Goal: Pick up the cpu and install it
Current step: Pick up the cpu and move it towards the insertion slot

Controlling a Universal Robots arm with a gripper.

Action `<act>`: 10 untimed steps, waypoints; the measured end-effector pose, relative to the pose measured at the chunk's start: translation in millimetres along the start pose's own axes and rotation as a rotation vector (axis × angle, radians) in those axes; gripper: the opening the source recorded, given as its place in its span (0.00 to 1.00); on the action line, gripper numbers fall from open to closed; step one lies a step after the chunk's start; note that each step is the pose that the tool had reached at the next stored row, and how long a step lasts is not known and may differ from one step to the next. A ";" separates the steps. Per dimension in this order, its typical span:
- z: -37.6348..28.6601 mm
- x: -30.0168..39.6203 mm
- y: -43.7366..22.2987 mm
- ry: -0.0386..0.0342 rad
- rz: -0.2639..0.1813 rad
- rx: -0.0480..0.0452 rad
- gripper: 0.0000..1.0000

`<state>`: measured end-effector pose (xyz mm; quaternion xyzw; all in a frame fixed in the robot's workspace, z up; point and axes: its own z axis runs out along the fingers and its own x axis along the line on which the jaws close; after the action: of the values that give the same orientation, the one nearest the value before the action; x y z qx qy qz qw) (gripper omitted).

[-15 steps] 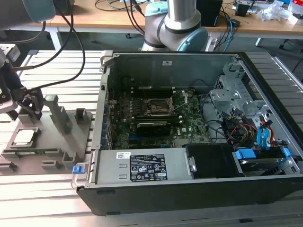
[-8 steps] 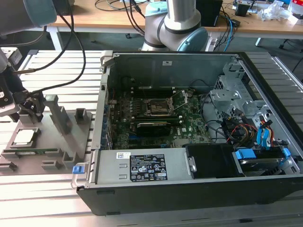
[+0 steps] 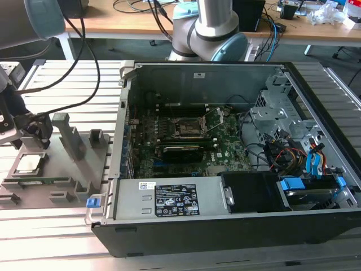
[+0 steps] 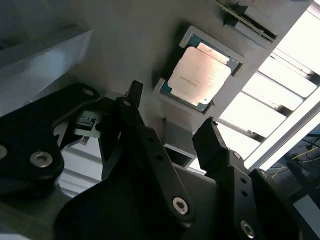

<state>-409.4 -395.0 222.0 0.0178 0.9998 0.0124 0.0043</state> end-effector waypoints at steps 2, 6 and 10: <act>0.5 4.3 -4.6 -0.0002 -0.001 -0.0002 0.68; 2.2 4.9 -23.4 -0.0004 -0.003 0.0064 0.68; 8.5 5.5 -24.3 0.0001 -0.068 0.0245 0.68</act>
<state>-415.7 -418.9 212.8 -0.0163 0.9999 0.0000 0.0045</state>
